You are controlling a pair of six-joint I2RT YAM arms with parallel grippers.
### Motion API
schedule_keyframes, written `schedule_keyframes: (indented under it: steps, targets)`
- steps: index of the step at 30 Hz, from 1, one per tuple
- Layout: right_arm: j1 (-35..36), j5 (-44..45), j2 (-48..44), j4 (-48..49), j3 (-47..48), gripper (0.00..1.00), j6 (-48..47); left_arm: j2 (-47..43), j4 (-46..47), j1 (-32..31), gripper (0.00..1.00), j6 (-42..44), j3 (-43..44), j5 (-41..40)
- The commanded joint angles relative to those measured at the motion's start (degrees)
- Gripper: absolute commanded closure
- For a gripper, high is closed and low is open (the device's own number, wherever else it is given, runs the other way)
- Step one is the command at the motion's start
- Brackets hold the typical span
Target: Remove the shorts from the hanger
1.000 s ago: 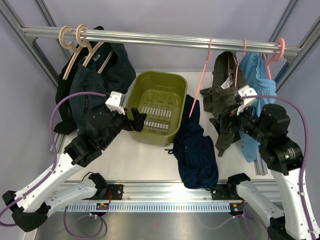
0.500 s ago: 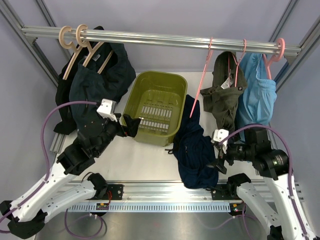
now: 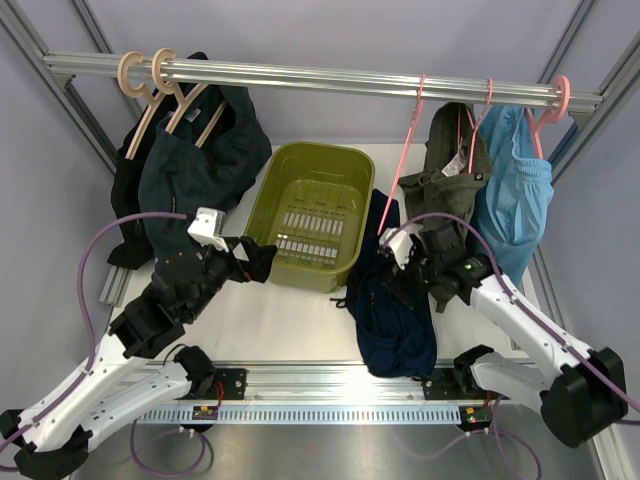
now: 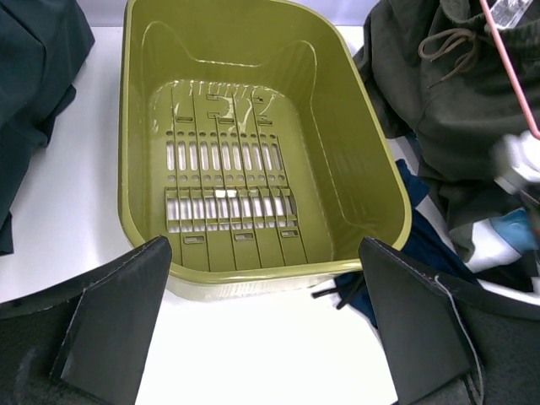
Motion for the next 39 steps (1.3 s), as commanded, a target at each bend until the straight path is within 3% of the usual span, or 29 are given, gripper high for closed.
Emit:
schedule_keyframes:
  steps: [1, 8, 13, 16, 18, 20, 21, 25, 27, 31, 33, 36, 39]
  targets:
    - [0.8, 16.7, 2.6, 21.8, -0.7, 0.0, 15.4, -1.0, 1.8, 0.1, 0.01, -1.8, -0.8, -1.1]
    - [0.9, 16.9, 7.3, 33.5, -4.4, 0.01, 15.9, 0.8, 2.6, 0.1, 0.01, -1.0, -0.4, -0.7]
    - [0.8, 12.0, 9.9, 36.8, -6.3, 0.03, 10.9, 2.7, 2.7, 0.1, 0.01, -0.2, 0.7, 0.0]
    - [0.9, 11.6, 10.0, 37.1, -7.1, 0.24, 9.2, 2.9, 2.7, 0.0, 0.01, -0.2, 1.2, -0.1]
    - [0.9, 10.7, 9.1, 37.1, -7.9, 0.53, 7.5, 2.8, 3.3, 0.1, 0.01, -0.5, 0.7, -0.1]
    - [0.9, 9.1, 8.0, 37.0, -9.4, 0.71, 6.4, 2.7, 4.0, 0.0, 0.01, -0.7, 0.3, 0.0]
    - [0.9, 8.7, 6.8, 36.7, -10.0, 0.98, 5.3, 2.7, 4.2, 0.0, 0.01, -0.8, 0.2, 0.1]
    - [0.9, 4.5, -0.3, 29.9, -13.5, 1.0, 1.5, 3.1, 4.1, 0.1, 0.01, -0.5, 0.6, 0.4]
    - [0.9, -2.8, -9.3, 23.1, -14.2, 1.0, -4.4, 3.1, 4.0, 0.1, 0.01, -0.1, 1.0, 0.4]
    - [0.8, -19.0, -27.5, -4.7, -10.5, 1.0, -20.2, 2.6, 3.7, 0.0, 0.01, -0.4, 1.0, -2.1]
    - [0.9, -24.9, -35.1, -9.7, -8.1, 1.0, -25.6, 1.6, 4.8, 0.0, 0.01, -0.5, 0.5, -2.9]
    - [0.9, -27.7, -34.7, -10.8, 0.6, 1.0, -23.5, 0.1, 6.2, 0.1, 0.01, -0.3, -0.2, -3.6]
    - [0.9, -31.5, -28.7, -9.6, 9.3, 1.0, -20.1, -0.8, 6.6, 0.1, 0.01, 0.1, -0.1, -4.4]
